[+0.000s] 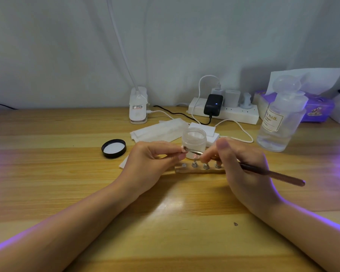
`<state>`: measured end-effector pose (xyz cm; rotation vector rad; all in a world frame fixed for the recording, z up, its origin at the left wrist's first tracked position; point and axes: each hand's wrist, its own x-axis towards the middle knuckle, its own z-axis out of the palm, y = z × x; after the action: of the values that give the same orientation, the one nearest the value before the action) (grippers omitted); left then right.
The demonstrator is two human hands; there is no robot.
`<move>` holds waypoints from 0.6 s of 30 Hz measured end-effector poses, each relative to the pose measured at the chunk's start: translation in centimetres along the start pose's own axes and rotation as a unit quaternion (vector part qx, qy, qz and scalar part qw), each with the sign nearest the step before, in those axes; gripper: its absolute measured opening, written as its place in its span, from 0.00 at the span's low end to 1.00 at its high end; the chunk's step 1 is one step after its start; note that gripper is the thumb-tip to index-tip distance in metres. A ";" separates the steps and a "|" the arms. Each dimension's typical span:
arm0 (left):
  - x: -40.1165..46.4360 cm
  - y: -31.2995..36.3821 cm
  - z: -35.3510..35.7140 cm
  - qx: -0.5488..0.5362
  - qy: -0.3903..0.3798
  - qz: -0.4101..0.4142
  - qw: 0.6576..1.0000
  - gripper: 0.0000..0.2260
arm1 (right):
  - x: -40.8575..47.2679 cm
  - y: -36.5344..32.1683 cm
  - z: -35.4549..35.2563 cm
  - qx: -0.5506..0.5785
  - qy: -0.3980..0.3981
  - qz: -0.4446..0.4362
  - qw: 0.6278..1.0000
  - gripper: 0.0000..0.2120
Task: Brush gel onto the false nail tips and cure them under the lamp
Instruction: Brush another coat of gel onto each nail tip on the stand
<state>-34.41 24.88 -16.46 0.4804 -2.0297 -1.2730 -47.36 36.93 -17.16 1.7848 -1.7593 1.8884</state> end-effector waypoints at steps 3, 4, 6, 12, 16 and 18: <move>0.0 0.0 0.1 -0.008 0.009 -0.016 1.000 0.08 | -0.1 0.0 -0.1 0.053 0.010 0.009 0.999 0.21; 0.0 0.0 0.1 -0.008 0.010 -0.020 1.000 0.07 | -0.1 0.0 -0.1 0.051 0.015 0.004 0.999 0.20; 0.0 0.0 0.1 -0.008 0.011 -0.025 1.000 0.07 | -0.1 0.0 0.0 0.027 0.020 -0.003 0.999 0.19; 0.0 0.0 0.1 -0.003 0.008 -0.034 0.999 0.07 | 0.0 -0.2 0.1 0.013 -0.008 0.002 1.000 0.19; 0.1 -0.1 0.1 -0.004 0.007 -0.040 0.999 0.07 | -0.1 -0.2 0.0 0.012 0.008 -0.019 1.000 0.20; 0.1 -0.1 0.1 -0.006 0.007 -0.037 0.999 0.08 | 0.0 -0.1 0.0 0.002 0.019 -0.005 1.000 0.20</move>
<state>-34.53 24.87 -16.54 0.5623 -2.0082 -1.3206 -47.28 37.02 -17.11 1.7445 -1.7325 1.9086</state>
